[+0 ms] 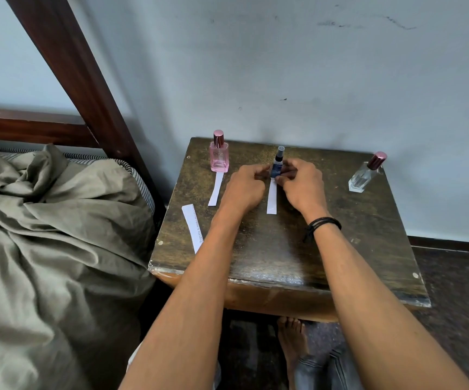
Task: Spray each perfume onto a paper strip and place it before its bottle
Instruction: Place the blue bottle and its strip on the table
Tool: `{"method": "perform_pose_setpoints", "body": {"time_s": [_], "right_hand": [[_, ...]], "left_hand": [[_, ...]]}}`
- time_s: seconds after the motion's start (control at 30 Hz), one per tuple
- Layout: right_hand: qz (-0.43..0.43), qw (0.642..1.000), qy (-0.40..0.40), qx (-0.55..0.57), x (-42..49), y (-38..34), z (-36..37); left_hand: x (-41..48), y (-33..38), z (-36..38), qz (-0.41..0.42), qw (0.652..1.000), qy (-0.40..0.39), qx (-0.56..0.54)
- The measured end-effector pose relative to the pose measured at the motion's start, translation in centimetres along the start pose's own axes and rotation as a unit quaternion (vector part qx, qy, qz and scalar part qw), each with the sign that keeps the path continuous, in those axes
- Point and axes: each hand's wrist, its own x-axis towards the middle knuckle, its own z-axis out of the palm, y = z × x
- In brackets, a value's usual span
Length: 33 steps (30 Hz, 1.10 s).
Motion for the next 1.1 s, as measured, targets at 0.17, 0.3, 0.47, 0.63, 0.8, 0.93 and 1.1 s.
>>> {"method": "perform_pose_setpoints", "body": {"time_s": [0.17, 0.3, 0.47, 0.63, 0.8, 0.93, 1.1], "right_hand": [[0.010, 1.000, -0.001, 0.008, 0.3, 0.4, -0.6], [0.017, 1.000, 0.004, 0.006, 0.4, 1.1, -1.4], [0.022, 1.000, -0.001, 0.013, 0.3, 1.6, -2.4], [0.024, 1.000, -0.006, 0.012, 0.0, 1.8, -2.8], [0.015, 1.000, -0.012, 0.004, -0.5, 2.0, -3.3], [0.000, 1.000, -0.007, 0.005, -0.7, 2.0, -2.9], [-0.009, 1.000, -0.003, -0.010, -0.3, 1.8, -1.8]], "left_hand": [[0.0, 0.0, -0.2, 0.009, 0.999, 0.035, 0.006], [-0.8, 0.6, -0.5, 0.022, 0.998, 0.054, -0.006], [-1.8, 0.8, -0.6, 0.001, 0.999, 0.031, 0.038], [-2.9, 0.8, -0.3, 0.023, 0.996, 0.012, 0.081], [-3.1, 1.1, -0.4, 0.023, 0.995, 0.028, 0.098], [-2.9, 1.0, 0.1, 0.031, 0.994, 0.070, 0.084], [-2.1, 0.8, 1.0, 0.028, 0.995, 0.082, 0.044]]}}
